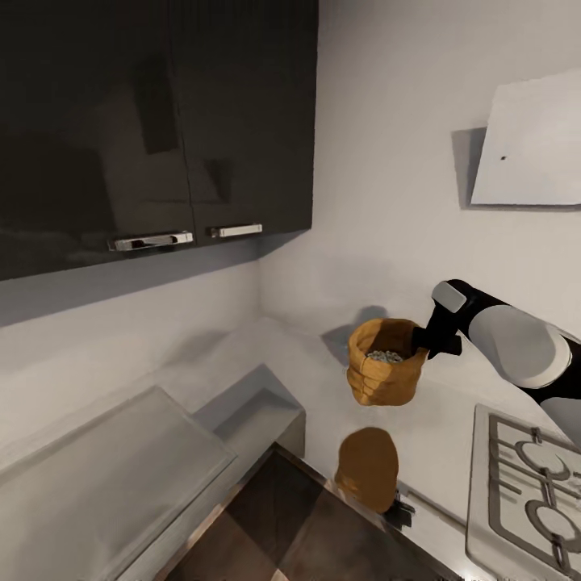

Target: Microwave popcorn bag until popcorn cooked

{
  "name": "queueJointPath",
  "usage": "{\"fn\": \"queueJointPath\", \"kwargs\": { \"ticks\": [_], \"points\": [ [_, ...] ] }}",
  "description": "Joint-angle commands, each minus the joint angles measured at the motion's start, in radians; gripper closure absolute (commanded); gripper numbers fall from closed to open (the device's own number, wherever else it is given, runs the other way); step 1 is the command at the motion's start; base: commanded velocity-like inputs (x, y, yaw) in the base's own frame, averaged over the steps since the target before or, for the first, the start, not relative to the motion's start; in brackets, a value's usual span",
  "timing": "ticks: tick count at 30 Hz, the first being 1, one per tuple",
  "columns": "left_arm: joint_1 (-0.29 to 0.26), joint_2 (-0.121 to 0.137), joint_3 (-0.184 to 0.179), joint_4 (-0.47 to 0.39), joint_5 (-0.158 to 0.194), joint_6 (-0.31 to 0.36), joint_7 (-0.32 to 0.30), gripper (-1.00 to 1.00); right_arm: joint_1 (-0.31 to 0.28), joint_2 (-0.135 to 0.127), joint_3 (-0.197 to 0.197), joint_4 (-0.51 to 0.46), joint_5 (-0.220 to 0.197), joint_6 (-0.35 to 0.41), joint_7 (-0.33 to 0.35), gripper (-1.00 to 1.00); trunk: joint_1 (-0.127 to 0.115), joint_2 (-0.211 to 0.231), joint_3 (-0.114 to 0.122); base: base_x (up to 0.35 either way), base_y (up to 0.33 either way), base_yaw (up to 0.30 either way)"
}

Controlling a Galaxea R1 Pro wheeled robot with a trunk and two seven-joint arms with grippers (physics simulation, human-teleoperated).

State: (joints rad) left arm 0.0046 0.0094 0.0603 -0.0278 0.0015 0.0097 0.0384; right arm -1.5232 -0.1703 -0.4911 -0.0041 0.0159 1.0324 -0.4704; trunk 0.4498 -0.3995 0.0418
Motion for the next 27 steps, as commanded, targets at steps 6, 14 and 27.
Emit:
{"fn": "queueJointPath", "kwargs": {
  "ticks": [6, 14, 27],
  "points": [
    [0.0, 0.0, 0.006, -0.001, 0.0, 0.001, 0.002, -1.0, 0.0, 0.0, -0.009, 0.0, 0.001, 0.002, -0.007, 1.0, 0.0, 0.0, 0.003, -0.095, -0.206, -0.027],
    [0.0, 0.0, 0.006, -0.001, 0.0, 0.001, 0.002, -1.0, 0.0, 0.0, -0.009, 0.0, 0.001, 0.002, -0.007, 1.0, 0.0, 0.0, 0.003, -0.014, -0.024, -0.225],
    [0.0, 0.001, 0.006, -0.001, 0.0, 0.001, 0.002, -1.0, 0.0, 0.0, -0.008, 0.0, 0.001, 0.002, -0.007, 1.0, 0.0, 0.0, 0.003, 0.0, 0.0, -0.292]
  ]
}}
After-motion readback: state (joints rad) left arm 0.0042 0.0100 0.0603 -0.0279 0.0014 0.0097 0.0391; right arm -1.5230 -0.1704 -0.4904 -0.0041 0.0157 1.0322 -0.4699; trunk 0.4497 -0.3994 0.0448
